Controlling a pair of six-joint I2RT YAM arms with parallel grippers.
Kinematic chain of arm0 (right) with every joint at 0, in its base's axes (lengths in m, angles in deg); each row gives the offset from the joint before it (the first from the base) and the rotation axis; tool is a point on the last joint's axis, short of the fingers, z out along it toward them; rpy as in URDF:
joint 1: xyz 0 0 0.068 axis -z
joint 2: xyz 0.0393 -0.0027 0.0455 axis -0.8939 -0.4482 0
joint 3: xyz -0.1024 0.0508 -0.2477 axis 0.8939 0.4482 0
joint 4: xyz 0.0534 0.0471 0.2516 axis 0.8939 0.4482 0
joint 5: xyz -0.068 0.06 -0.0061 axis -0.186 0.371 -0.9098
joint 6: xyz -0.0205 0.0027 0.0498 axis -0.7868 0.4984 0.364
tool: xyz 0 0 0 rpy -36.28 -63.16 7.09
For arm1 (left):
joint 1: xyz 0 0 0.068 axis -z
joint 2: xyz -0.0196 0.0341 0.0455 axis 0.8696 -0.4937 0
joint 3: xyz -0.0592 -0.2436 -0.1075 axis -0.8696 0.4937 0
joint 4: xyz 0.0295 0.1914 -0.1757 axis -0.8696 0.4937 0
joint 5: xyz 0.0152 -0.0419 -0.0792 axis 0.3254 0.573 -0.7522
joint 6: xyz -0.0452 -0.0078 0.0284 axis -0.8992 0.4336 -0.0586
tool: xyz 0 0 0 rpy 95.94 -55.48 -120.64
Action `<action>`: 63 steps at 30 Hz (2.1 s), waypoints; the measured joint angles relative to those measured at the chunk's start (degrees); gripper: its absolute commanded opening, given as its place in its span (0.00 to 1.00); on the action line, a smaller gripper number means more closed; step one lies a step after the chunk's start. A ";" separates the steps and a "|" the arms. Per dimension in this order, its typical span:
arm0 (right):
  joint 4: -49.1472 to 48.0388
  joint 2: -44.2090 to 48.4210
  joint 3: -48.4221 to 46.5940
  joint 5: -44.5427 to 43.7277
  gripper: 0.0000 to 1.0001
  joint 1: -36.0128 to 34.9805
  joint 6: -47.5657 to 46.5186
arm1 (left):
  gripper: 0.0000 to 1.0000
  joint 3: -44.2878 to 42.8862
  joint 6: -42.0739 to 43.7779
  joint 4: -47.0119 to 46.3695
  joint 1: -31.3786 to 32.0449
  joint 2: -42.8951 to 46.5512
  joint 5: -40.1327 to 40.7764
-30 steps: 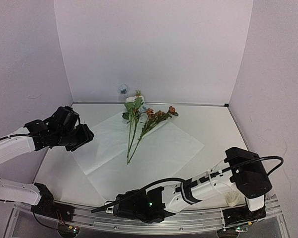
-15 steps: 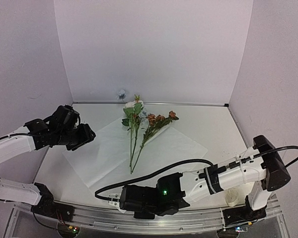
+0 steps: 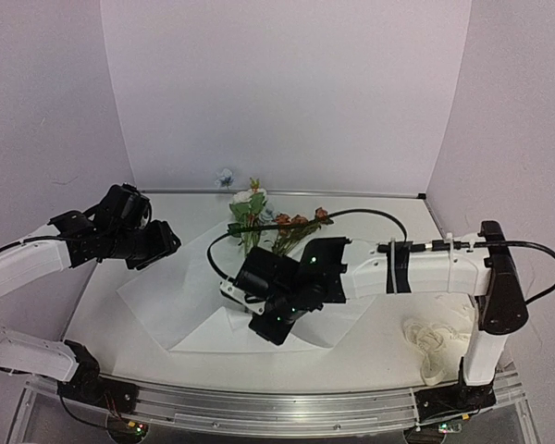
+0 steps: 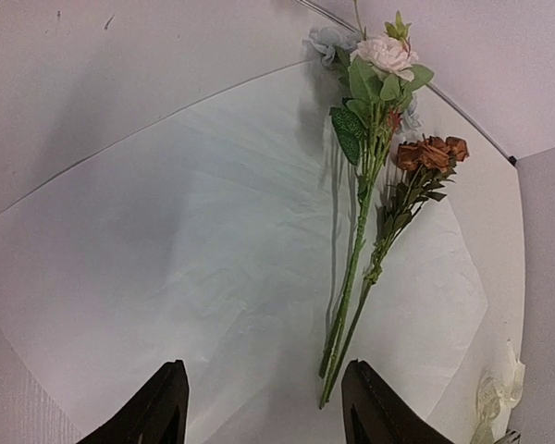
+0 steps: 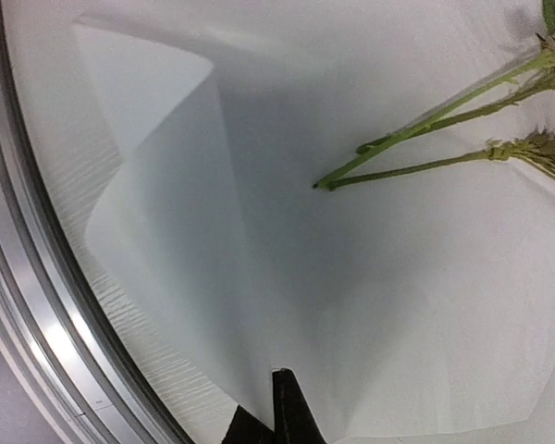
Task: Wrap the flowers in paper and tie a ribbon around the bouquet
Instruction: Fold the bottom corner of the flattened wrapping paper at the center of the board, then press the fold line on the folded wrapping paper.
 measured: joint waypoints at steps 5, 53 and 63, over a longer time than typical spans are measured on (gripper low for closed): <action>1.78 -1.34 -6.16 2.05 0.00 6.79 1.81 | 0.58 -0.13 1.64 -0.90 -2.98 -3.68 -2.37; 5.64 -31.38 -38.57 1.05 0.22 23.06 -1.67 | 0.27 6.34 4.63 -14.69 -1.61 -25.00 -25.79; 5.95 -26.50 -32.39 3.06 0.61 23.22 3.44 | 0.24 6.36 4.63 -16.13 -1.61 -29.66 -25.50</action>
